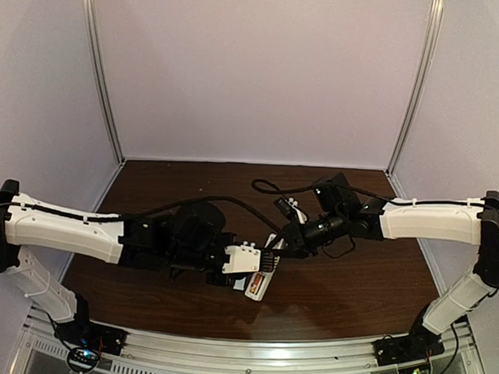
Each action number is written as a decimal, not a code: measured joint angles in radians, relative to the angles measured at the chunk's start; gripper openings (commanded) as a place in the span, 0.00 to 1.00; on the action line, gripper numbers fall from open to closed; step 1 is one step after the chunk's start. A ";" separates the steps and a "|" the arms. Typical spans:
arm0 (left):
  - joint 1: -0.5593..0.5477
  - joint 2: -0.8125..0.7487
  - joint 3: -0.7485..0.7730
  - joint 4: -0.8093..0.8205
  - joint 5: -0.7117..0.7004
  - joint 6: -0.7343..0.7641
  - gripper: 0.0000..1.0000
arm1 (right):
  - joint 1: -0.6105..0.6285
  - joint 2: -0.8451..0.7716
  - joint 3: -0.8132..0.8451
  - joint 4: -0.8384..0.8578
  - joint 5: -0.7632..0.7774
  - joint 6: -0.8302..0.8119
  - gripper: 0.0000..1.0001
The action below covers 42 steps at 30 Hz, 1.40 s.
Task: Load the batteries into the remote control
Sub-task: Press the battery in the battery compartment, then pick up the battery from the center of the board.
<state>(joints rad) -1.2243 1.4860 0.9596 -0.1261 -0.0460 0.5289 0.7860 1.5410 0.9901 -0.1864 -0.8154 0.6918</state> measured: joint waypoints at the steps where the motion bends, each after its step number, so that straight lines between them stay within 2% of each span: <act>1: 0.005 -0.016 0.000 0.005 -0.006 -0.012 0.28 | -0.001 0.000 -0.003 0.003 0.000 0.000 0.00; 6: 0.029 -0.069 0.000 0.043 -0.047 -0.078 0.54 | -0.003 0.000 -0.022 0.005 0.000 -0.002 0.00; 10: 0.086 -0.101 0.000 0.061 -0.033 -0.161 0.85 | -0.053 -0.011 -0.037 -0.005 0.000 -0.018 0.00; 11: 0.114 -0.111 0.000 0.065 -0.016 -0.192 0.96 | -0.079 -0.024 -0.044 -0.012 0.000 -0.024 0.00; 12: 0.144 -0.121 0.000 0.069 0.008 -0.213 0.97 | -0.109 -0.042 -0.051 -0.021 0.001 -0.032 0.00; 16: 0.268 -0.114 0.034 0.042 0.126 -0.292 0.97 | -0.240 -0.138 -0.068 -0.069 0.008 -0.067 0.00; 19: 0.307 -0.047 0.113 0.002 0.195 -0.296 0.97 | -0.320 -0.202 -0.081 -0.089 0.009 -0.093 0.00; 21: 0.308 0.027 0.185 -0.036 0.241 -0.282 0.97 | -0.370 -0.237 -0.089 -0.116 0.008 -0.111 0.00; 24: 0.308 0.159 0.305 -0.107 0.291 -0.236 0.91 | -0.431 -0.272 -0.102 -0.145 0.009 -0.132 0.00; 29: 0.309 0.357 0.488 -0.229 0.338 -0.155 0.81 | -0.533 -0.327 -0.130 -0.193 0.009 -0.156 0.00; 33: 0.309 0.510 0.660 -0.327 0.359 -0.090 0.77 | -0.610 -0.357 -0.147 -0.218 0.008 -0.173 0.00; 36: 0.309 0.621 0.789 -0.360 0.371 -0.062 0.75 | -0.635 -0.365 -0.161 -0.229 0.008 -0.178 0.00; 42: 0.309 0.787 0.923 -0.378 0.390 -0.044 0.73 | -0.658 -0.371 -0.173 -0.252 0.003 -0.196 0.00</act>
<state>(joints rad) -0.9154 2.2730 1.8824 -0.5045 0.3443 0.4847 0.1284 1.1698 0.8169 -0.4385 -0.8124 0.4953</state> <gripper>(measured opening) 0.733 0.195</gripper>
